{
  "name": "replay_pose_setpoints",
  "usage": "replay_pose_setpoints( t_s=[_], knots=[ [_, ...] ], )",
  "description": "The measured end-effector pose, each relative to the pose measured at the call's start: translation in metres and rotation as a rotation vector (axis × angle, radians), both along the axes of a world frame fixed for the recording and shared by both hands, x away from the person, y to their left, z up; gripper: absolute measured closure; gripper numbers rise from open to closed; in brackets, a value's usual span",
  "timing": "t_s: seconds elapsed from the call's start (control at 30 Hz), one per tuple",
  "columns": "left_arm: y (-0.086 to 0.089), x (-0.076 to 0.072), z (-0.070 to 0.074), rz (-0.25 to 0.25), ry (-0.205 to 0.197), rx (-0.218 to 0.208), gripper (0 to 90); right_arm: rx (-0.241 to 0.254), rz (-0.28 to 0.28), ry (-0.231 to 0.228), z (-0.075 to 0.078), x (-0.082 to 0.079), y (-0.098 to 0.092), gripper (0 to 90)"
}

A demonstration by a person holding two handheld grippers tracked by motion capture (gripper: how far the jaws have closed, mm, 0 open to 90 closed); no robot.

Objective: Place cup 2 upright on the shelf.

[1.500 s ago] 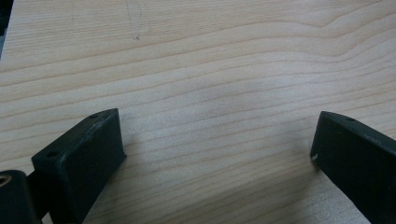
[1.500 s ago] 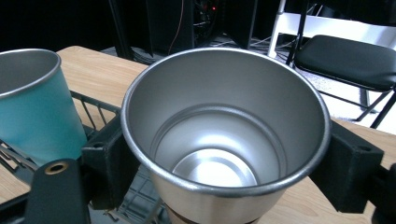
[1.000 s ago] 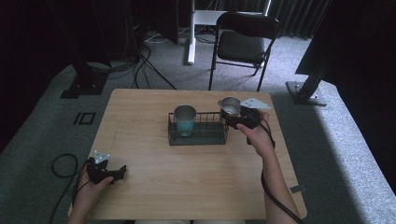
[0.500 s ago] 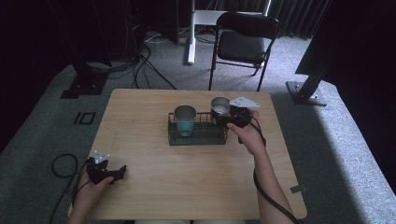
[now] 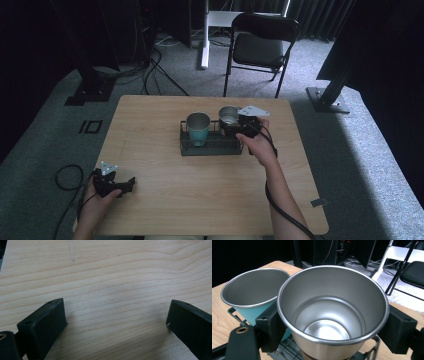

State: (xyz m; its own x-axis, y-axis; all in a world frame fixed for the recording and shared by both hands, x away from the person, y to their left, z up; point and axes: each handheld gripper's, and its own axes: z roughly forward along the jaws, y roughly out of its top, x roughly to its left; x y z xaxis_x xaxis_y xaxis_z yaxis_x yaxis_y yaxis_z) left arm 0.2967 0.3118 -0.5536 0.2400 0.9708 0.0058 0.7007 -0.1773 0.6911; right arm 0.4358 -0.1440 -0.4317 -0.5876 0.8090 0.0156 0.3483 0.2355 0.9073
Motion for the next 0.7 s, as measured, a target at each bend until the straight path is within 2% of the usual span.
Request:
replay_pose_setpoints(
  t_s=[0.7],
  knots=[
    [0.0,0.0,0.0,0.0,0.0,0.0,3.1,-0.028,0.019,0.043,-0.031,0.007,0.018,18.1]
  ],
)
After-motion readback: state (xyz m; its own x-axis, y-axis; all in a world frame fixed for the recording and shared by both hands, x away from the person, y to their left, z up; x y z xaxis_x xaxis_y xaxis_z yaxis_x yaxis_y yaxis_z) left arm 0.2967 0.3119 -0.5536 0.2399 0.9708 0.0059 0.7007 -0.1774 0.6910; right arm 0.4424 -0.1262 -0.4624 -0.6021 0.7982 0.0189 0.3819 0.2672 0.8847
